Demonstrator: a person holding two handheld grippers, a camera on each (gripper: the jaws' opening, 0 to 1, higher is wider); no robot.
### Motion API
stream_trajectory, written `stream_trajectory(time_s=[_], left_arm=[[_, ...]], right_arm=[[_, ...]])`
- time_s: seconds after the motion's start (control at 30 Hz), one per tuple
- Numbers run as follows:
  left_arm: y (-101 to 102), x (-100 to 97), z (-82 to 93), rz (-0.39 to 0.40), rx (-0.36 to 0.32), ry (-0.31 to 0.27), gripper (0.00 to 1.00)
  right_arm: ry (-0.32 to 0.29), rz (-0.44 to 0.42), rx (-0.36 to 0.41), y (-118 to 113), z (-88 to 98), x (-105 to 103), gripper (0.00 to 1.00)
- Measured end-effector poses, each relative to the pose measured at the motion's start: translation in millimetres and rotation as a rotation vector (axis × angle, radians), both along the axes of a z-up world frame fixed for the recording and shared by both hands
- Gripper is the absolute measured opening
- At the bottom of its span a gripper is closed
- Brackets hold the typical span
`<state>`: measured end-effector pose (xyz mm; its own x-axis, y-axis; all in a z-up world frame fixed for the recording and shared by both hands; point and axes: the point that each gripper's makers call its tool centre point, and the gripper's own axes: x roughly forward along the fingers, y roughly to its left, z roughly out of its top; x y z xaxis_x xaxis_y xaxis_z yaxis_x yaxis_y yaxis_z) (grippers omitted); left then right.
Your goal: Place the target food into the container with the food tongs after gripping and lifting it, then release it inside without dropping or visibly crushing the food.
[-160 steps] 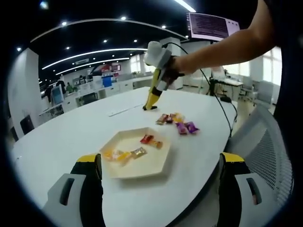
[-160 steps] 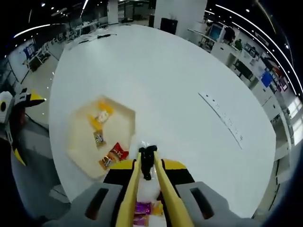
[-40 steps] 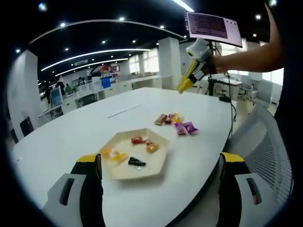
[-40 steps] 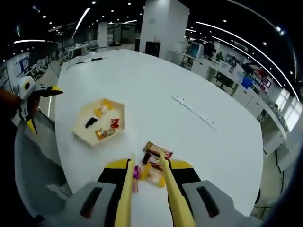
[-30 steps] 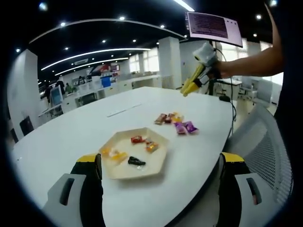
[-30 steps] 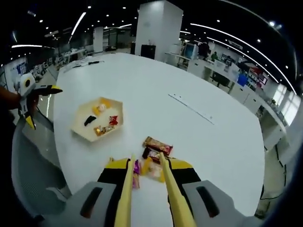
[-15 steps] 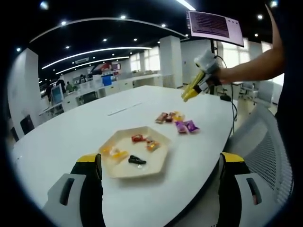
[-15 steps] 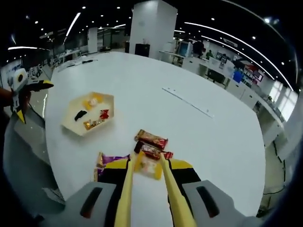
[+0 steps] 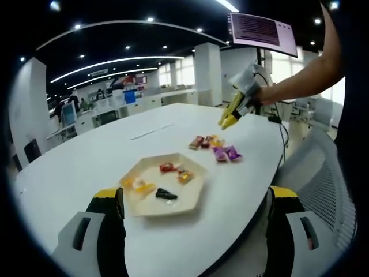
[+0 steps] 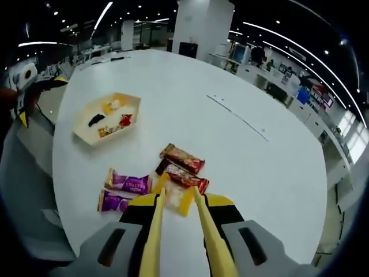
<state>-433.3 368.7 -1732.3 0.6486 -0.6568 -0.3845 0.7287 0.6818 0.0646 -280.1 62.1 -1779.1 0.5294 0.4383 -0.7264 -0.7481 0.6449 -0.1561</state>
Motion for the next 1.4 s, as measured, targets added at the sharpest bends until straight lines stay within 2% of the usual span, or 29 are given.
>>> stream_trajectory(time_s=[0.13, 0.2, 0.3, 0.4, 0.43, 0.5, 0.63, 0.73, 1.0, 1.1, 1.3, 1.4], left_arm=[[0.6, 0.5, -2.1, 0.005, 0.002, 0.008, 0.99], [0.7, 0.5, -1.6, 0.007, 0.001, 0.009, 0.99], [1.2, 0.8, -2.3, 0.01, 0.002, 0.012, 0.99], [1.5, 0.9, -2.8, 0.012, 0.003, 0.014, 0.99], [1.6, 1.1, -2.5, 0.013, 0.004, 0.013, 0.99], [1.8, 1.3, -2.3, 0.015, 0.002, 0.015, 0.99], [2.0, 1.7, -2.5, 0.017, 0.001, 0.014, 0.99], [2.1, 1.7, -2.0, 0.019, 0.001, 0.014, 0.99], [2.4, 2.3, -2.3, 0.02, 0.0, 0.016, 0.99], [2.1, 2.0, -2.8, 0.018, 0.001, 0.017, 0.99], [1.3, 1.4, -2.7, 0.014, 0.001, 0.015, 0.99], [1.0, 1.0, -2.5, 0.011, 0.002, 0.014, 0.99]], right_arm=[[0.04, 0.017, 0.002, 4.1, -8.0, 7.5, 0.28], [0.071, 0.032, 0.044, 11.9, -10.3, 8.6, 0.28], [0.08, 0.038, 0.017, 12.0, -17.3, 15.5, 0.28], [0.106, 0.052, 0.033, 17.6, -20.5, 16.6, 0.28], [0.141, 0.063, 0.038, 19.1, -25.7, 14.1, 0.29], [0.167, 0.093, 0.027, 20.0, -31.3, 10.1, 0.29], [0.178, 0.138, -0.004, 18.2, -33.8, 6.9, 0.29], [0.18, 0.198, -0.069, 14.1, -37.5, 5.1, 0.29], [0.196, 0.228, -0.1, 12.2, -38.9, -2.7, 0.29], [0.202, 0.268, -0.149, 9.3, -40.5, -12.9, 0.29], [0.225, 0.319, -0.194, 8.2, -45.1, -29.0, 0.29], [0.208, 0.335, -0.219, 10.2, -45.6, -29.1, 0.29]])
